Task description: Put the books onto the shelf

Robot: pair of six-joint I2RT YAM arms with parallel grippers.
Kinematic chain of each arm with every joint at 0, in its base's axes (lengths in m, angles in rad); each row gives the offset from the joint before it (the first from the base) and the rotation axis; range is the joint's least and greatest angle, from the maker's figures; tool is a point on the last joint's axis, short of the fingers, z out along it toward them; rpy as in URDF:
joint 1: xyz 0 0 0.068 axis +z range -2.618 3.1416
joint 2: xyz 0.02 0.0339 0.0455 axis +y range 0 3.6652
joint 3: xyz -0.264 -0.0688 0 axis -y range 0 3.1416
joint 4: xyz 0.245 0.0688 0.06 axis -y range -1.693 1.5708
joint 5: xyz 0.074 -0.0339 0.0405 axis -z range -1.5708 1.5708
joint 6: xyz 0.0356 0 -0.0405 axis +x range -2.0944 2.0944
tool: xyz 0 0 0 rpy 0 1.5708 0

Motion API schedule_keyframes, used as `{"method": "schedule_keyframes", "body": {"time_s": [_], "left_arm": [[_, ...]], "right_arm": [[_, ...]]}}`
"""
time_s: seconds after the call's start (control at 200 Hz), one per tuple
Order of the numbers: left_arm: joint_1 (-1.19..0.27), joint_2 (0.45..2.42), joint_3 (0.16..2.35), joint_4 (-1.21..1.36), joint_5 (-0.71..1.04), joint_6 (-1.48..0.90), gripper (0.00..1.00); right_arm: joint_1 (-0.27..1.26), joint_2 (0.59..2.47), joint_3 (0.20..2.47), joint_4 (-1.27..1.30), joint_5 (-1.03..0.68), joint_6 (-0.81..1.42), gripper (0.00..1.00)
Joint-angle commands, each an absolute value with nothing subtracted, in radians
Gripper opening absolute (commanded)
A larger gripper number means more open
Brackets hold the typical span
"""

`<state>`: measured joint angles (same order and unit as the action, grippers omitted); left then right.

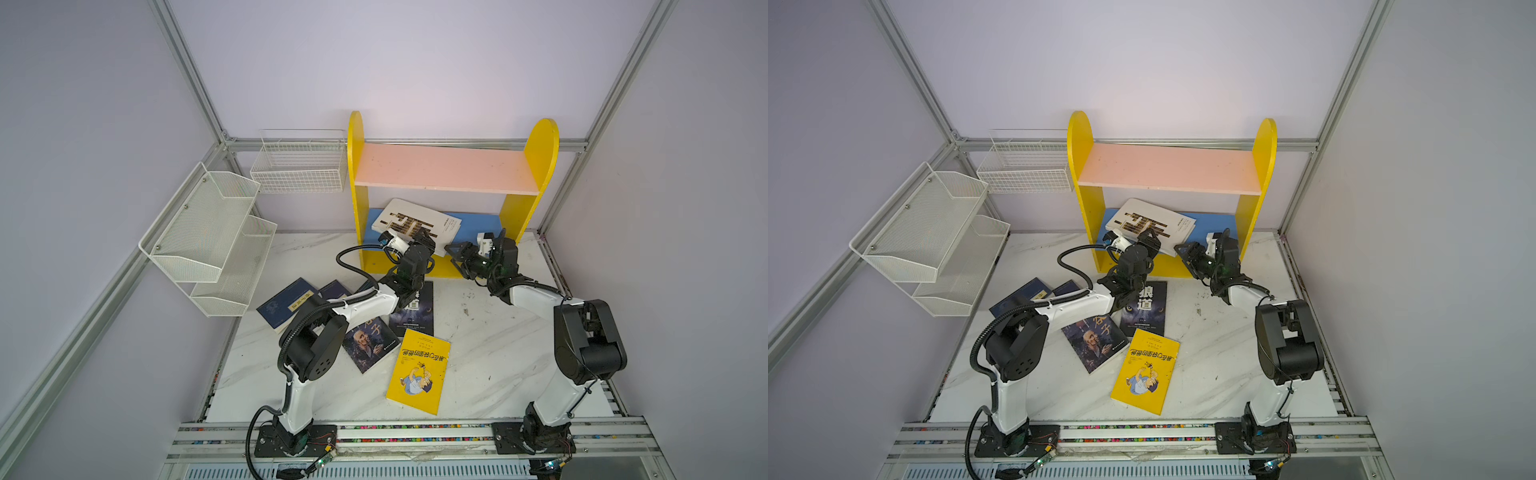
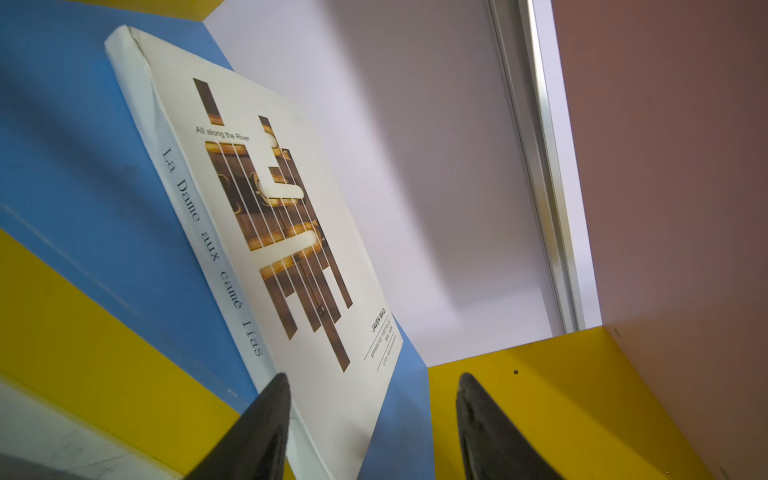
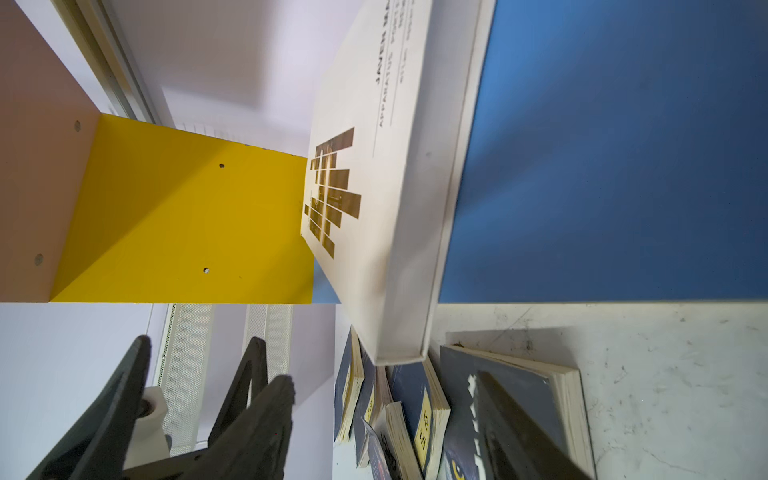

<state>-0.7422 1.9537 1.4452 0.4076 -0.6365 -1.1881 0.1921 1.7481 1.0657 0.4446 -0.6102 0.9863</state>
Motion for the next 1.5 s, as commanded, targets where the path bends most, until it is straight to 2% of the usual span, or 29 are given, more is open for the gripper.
{"method": "schedule_keyframes", "body": {"time_s": [0.0, 0.14, 0.24, 0.4, 0.59, 1.055, 1.495], "left_arm": [[-0.736, 1.826, 1.374, 0.396, -0.626, -1.132, 0.72], [-0.688, 1.726, 1.313, 0.262, -0.478, -1.032, 0.82], [-0.654, 1.657, 1.244, 0.196, -0.389, -1.002, 0.83], [-0.652, 1.525, 1.108, 0.144, -0.418, -0.972, 0.84], [-0.652, 1.361, 0.982, 0.115, -0.455, -0.993, 0.85], [-0.654, 1.162, 0.829, 0.055, -0.514, -1.036, 0.88], [-0.653, 1.121, 0.779, 0.024, -0.534, -1.075, 0.9]], "right_arm": [[0.198, 1.761, 1.118, 0.449, -0.603, 0.973, 0.7], [0.206, 1.712, 1.187, 0.261, -0.451, 0.78, 0.69], [0.207, 1.726, 1.222, 0.212, -0.381, 0.722, 0.68], [0.207, 1.795, 1.271, 0.206, -0.399, 0.734, 0.61], [0.208, 1.823, 1.309, 0.197, -0.402, 0.735, 0.57], [0.256, 1.896, 1.374, 0.178, -0.406, 0.737, 0.46], [0.262, 1.909, 1.395, 0.101, -0.359, 0.743, 0.13]]}}
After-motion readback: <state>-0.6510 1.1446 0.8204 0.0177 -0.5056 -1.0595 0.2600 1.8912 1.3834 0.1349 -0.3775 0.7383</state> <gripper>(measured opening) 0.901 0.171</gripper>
